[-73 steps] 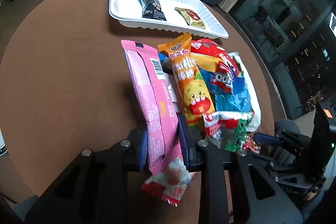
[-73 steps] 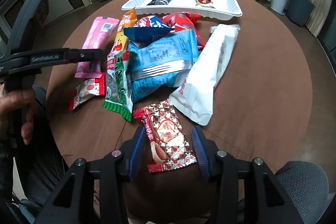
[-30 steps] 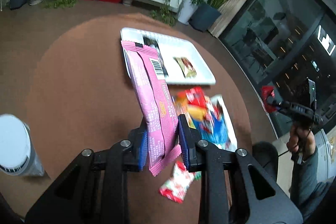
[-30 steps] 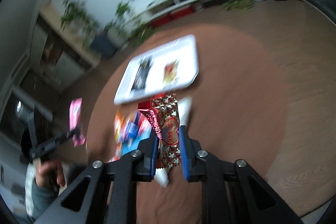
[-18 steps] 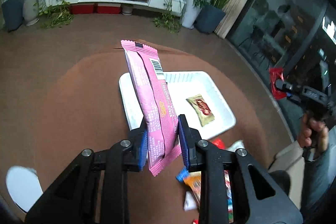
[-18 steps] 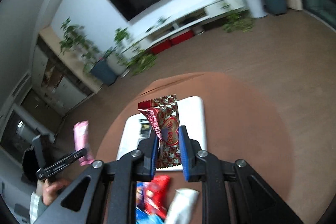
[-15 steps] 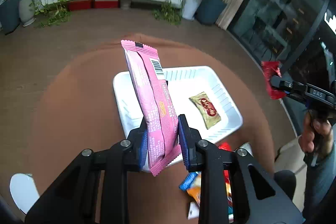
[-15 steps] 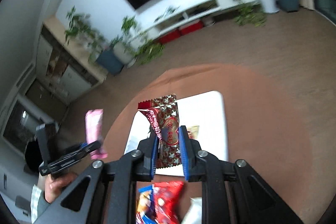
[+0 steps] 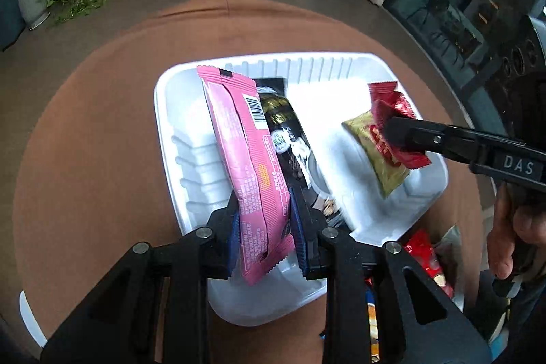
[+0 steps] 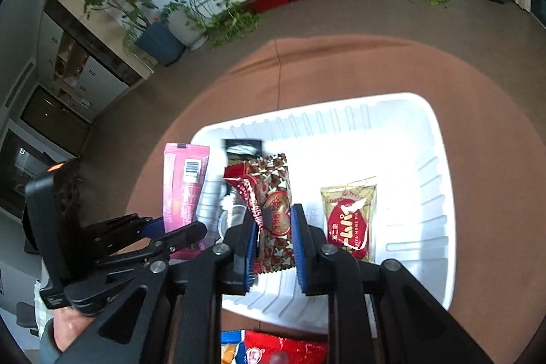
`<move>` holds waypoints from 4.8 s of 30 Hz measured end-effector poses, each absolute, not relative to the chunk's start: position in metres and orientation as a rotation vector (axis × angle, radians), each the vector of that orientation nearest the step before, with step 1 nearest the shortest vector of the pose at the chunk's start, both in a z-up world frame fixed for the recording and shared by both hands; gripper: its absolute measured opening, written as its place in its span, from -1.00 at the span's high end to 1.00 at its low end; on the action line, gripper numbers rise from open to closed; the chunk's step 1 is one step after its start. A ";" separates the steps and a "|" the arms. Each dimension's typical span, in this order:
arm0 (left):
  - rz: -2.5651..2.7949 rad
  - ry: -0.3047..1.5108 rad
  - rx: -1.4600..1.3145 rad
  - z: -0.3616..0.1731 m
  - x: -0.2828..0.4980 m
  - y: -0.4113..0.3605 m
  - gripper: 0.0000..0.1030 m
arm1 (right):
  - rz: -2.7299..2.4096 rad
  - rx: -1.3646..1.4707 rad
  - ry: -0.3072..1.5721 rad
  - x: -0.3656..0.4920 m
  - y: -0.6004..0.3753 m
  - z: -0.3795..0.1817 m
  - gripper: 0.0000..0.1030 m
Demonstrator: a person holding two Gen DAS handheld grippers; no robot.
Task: Organize snacks
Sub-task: 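Carry both packets into the white tray and open both tools, then move the left tool to the red-and-white candy packet and grasp it, then grasp the long white wrapped packet with the right tool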
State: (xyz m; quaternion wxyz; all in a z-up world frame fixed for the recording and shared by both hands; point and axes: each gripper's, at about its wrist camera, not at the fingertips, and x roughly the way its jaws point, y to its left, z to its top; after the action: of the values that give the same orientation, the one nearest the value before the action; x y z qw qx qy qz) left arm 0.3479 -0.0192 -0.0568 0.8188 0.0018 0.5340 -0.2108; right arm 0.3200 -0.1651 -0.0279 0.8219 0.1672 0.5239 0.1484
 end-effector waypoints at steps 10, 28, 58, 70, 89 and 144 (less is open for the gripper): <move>-0.457 1.156 0.037 -0.070 0.348 -0.031 0.53 | 0.268 0.311 1.181 0.330 -0.157 -0.060 0.59; -0.447 1.098 0.019 -0.057 0.336 -0.031 -0.40 | 0.258 0.284 1.148 0.327 -0.154 -0.043 -0.18; -0.533 1.042 0.153 -0.040 0.056 0.008 -1.00 | 0.245 0.496 0.804 0.051 -0.223 0.044 -0.99; -0.598 1.085 0.320 -0.068 0.027 -0.026 -0.98 | 0.367 0.299 0.943 0.024 -0.154 0.006 -0.42; -0.596 1.178 0.310 -0.079 0.048 -0.027 0.39 | 0.328 0.315 0.980 0.026 -0.163 0.001 -0.37; -0.556 1.151 0.056 -0.075 0.045 0.010 0.40 | 0.057 -0.001 1.221 0.110 -0.197 -0.042 0.41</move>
State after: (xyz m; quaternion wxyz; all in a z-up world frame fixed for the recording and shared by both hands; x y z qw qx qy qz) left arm 0.0454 0.0100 -0.0749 0.8022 0.0260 0.5373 -0.2592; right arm 0.1100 -0.1969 -0.0418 0.8190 -0.0003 0.5731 0.0266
